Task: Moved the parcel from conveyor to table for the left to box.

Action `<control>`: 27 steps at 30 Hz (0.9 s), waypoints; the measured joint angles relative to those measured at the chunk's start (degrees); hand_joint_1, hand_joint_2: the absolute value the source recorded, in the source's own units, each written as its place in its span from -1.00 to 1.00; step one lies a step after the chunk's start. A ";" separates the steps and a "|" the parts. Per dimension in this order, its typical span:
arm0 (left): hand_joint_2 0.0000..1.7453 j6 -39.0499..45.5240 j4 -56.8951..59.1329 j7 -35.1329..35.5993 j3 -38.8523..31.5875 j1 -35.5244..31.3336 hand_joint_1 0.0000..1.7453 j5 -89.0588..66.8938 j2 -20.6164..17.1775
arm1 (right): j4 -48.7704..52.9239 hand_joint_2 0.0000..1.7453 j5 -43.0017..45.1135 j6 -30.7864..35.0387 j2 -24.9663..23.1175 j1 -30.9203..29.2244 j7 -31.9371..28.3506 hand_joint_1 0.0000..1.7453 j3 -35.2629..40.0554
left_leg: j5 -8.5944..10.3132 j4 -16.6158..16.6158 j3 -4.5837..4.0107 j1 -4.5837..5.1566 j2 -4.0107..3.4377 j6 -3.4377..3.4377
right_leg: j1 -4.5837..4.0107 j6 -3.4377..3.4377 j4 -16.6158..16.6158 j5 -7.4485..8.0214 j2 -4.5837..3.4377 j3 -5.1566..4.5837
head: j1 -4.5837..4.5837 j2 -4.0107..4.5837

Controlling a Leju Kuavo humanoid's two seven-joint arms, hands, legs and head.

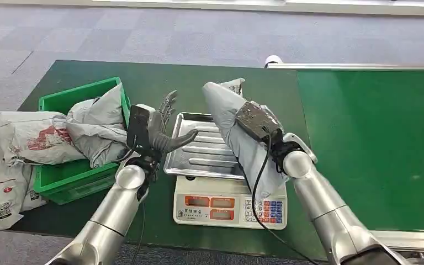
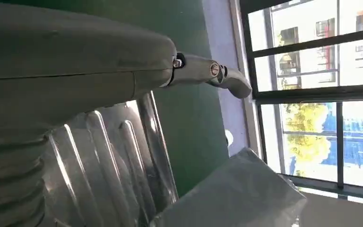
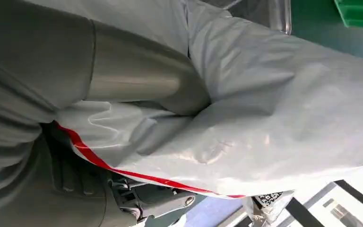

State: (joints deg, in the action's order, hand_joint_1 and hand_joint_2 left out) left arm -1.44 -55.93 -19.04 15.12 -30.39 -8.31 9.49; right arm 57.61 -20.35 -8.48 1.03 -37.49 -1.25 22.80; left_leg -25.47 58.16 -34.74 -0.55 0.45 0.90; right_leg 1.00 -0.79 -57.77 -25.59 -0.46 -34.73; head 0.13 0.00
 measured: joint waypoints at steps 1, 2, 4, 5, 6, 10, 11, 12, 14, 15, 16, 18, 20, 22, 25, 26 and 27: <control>1.00 0.00 0.07 0.02 -0.02 -0.09 -1.00 -0.07 0.04 | -0.15 1.00 -0.13 0.11 -0.28 0.03 0.22 1.00 0.24 | 0.00 0.00 0.00 0.00 -0.01 0.00 | 0.00 0.00 0.00 0.00 -0.01 0.00 | 0.00 0.00; 1.00 0.00 0.17 0.15 -0.09 -0.21 -1.00 -0.22 0.11 | -0.31 1.00 -0.50 0.33 -0.70 0.21 0.44 1.00 0.35 | 0.00 0.00 0.01 0.00 -0.01 0.00 | 0.00 0.00 0.00 0.00 -0.02 0.00 | 0.00 0.00; 1.00 0.09 0.24 0.17 -0.26 -0.35 -1.00 -0.79 0.28 | -0.37 1.00 -1.49 0.85 -1.38 0.76 0.92 -1.00 0.41 | 0.00 0.00 0.01 0.00 -0.02 0.00 | 0.00 0.00 0.00 0.00 -0.02 0.00 | 0.00 0.00; 1.00 0.28 0.31 0.17 -0.31 -0.41 -1.00 -1.09 0.35 | -0.39 1.00 -2.01 1.16 -1.70 1.08 1.11 -1.00 0.50 | 0.00 0.00 0.00 0.00 -0.01 0.00 | 0.00 0.00 0.00 0.00 -0.02 0.00 | 0.00 0.00; 1.00 0.41 0.33 0.17 -0.31 -0.43 -1.00 -1.14 0.37 | -0.41 1.00 -2.42 1.39 -1.94 1.34 1.22 -1.00 0.52 | 0.00 0.00 0.00 0.00 -0.01 0.00 | 0.00 0.00 0.00 0.00 -0.02 0.00 | 0.00 0.00; 1.00 0.79 0.42 0.04 -0.35 -0.44 -1.00 -1.82 0.50 | -0.46 1.00 -3.10 2.43 -2.75 2.48 1.33 -1.00 0.52 | -0.01 0.00 0.00 0.00 0.01 0.00 | 0.00 0.00 0.00 -0.01 0.00 0.00 | 0.00 0.00; 1.00 1.03 0.42 -0.07 -0.35 -0.41 -1.00 -1.99 0.50 | -0.46 1.00 -3.15 2.82 -2.82 2.91 1.22 -1.00 0.52 | -0.01 0.00 -0.01 0.01 0.02 0.00 | 0.01 0.00 0.00 -0.01 0.01 0.00 | 0.00 0.00; 1.00 1.18 0.42 -0.15 -0.37 -0.37 -1.00 -1.99 0.50 | -0.46 1.00 -3.15 3.12 -2.84 3.32 1.12 -1.00 0.52 | -0.01 0.00 -0.01 0.01 0.03 0.00 | 0.01 0.00 0.00 -0.01 0.02 0.00 | 0.00 0.00; 1.00 1.22 0.42 -0.22 -0.42 -0.26 -1.00 -2.01 0.50 | -0.46 1.00 -3.21 3.43 -2.97 3.82 0.96 -1.00 0.52 | -0.01 0.00 -0.01 0.01 0.02 0.00 | 0.02 0.00 0.00 -0.01 0.02 0.00 | 0.00 0.00; 1.00 1.33 0.39 -0.26 -0.42 -0.19 -1.00 -2.12 0.50 | -0.46 1.00 -3.21 3.56 -2.99 3.94 0.87 -1.00 0.52 | -0.01 0.00 -0.01 0.01 0.02 0.00 | 0.02 0.00 0.00 -0.01 0.02 0.00 | 0.00 0.00; 1.00 1.68 0.37 -0.48 -0.44 -0.04 -1.00 -2.49 0.50 | -0.46 1.00 -3.21 3.97 -3.01 4.06 0.59 -1.00 0.48 | -0.01 0.00 0.00 0.01 0.02 0.00 | 0.02 0.00 0.01 -0.01 0.02 0.00 | 0.00 0.00; 1.00 2.12 0.24 -0.85 -0.61 0.41 -1.00 -3.04 0.48 | -0.54 1.00 -2.82 4.57 -2.97 4.20 -0.02 -1.00 0.26 | -0.01 0.01 0.00 0.01 0.02 0.00 | 0.03 0.00 0.01 -0.01 0.02 0.00 | 0.00 0.00; 1.00 2.49 0.04 -1.11 -0.85 0.90 -1.00 -3.21 0.48 | -1.39 1.00 -1.88 4.68 -2.71 4.05 -1.07 -1.00 -0.70 | -0.01 0.01 0.00 0.01 0.03 0.00 | 0.03 0.00 0.01 -0.01 0.03 0.00 | 0.00 0.00; 1.00 2.88 -0.20 -1.51 -0.90 1.27 -1.00 -3.52 0.44 | -2.62 1.00 -0.75 4.87 -2.08 3.60 -2.66 -1.00 -1.53 | 0.00 0.02 -0.01 0.01 0.08 -0.01 | 0.04 0.00 0.01 0.00 0.06 0.02 | 0.00 0.00; 1.00 4.10 -0.37 -2.88 -0.92 1.53 -1.00 -4.28 0.22 | -3.80 1.00 2.91 5.49 -0.99 3.13 -6.96 -1.00 -2.83 | 0.00 0.03 -0.01 0.01 0.09 -0.01 | 0.05 -0.01 0.01 0.00 0.07 0.03 | 0.00 0.00; 1.00 4.50 -0.48 -3.43 -0.92 1.54 -1.00 -4.59 0.13 | -3.87 1.00 4.67 5.33 -0.63 3.13 -8.14 -1.00 -3.65 | 0.00 0.03 -0.01 0.02 0.09 -0.01 | 0.06 -0.01 0.01 0.00 0.07 0.03 | 0.00 0.00; 1.00 4.79 -0.50 -3.91 -0.92 1.53 -1.00 -4.88 0.07 | -3.93 1.00 6.39 5.07 -0.35 3.13 -9.51 -1.00 -4.44 | 0.00 0.03 0.00 0.04 0.08 -0.01 | 0.07 -0.01 0.01 0.01 0.06 0.03 | 0.00 0.00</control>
State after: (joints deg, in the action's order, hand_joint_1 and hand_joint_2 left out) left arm 3.35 -56.43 -22.95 14.21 -28.86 -13.18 9.55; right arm 53.68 -13.96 -3.41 0.68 -34.36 -10.76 18.36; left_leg -25.47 58.19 -34.75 -0.51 0.53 0.88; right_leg 1.07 -0.81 -57.76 -25.58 -0.40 -34.71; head 0.13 0.00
